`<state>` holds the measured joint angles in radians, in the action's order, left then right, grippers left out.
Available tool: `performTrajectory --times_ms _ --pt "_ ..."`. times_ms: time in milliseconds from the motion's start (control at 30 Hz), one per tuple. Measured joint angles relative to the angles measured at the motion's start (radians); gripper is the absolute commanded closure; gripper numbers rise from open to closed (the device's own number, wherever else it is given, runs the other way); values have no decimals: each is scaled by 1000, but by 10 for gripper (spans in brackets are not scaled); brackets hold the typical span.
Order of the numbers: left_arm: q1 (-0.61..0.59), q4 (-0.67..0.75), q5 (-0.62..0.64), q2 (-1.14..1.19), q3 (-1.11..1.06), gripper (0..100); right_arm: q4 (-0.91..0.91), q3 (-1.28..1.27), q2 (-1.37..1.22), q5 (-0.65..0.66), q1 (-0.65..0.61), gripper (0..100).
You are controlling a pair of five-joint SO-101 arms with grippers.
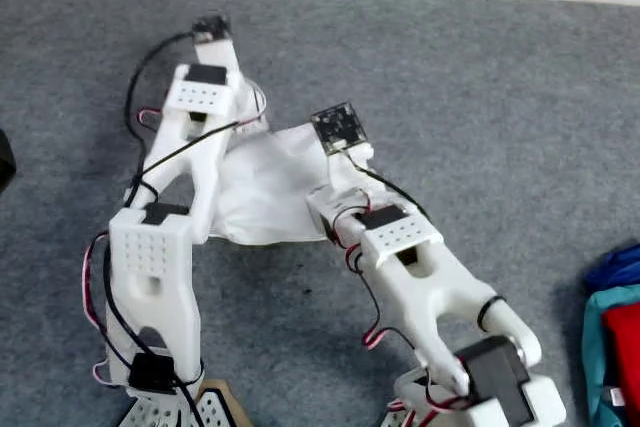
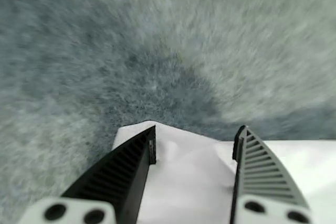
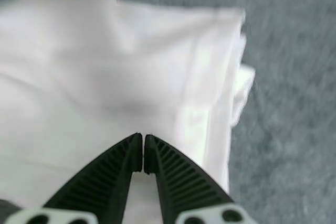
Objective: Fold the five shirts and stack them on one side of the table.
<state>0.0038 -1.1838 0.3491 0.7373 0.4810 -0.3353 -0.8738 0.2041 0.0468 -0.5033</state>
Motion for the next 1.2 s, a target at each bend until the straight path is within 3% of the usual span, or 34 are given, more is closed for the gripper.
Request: performTrajectory --times_ms 333,667,800,1000,1200 --pt "2 -18 -14 80 100 751 -112 -86 72 26 69 973" --pt "-2 -21 -15 81 103 751 -115 -347 414 26 69 967" --pt "-2 -21 -15 81 103 752 -43 -393 517 26 72 908" --pt "-40 -147 -15 81 186 752 -25 -367 489 8 78 875" --pt "-40 -281 11 37 216 752 -112 -121 270 -77 109 739"
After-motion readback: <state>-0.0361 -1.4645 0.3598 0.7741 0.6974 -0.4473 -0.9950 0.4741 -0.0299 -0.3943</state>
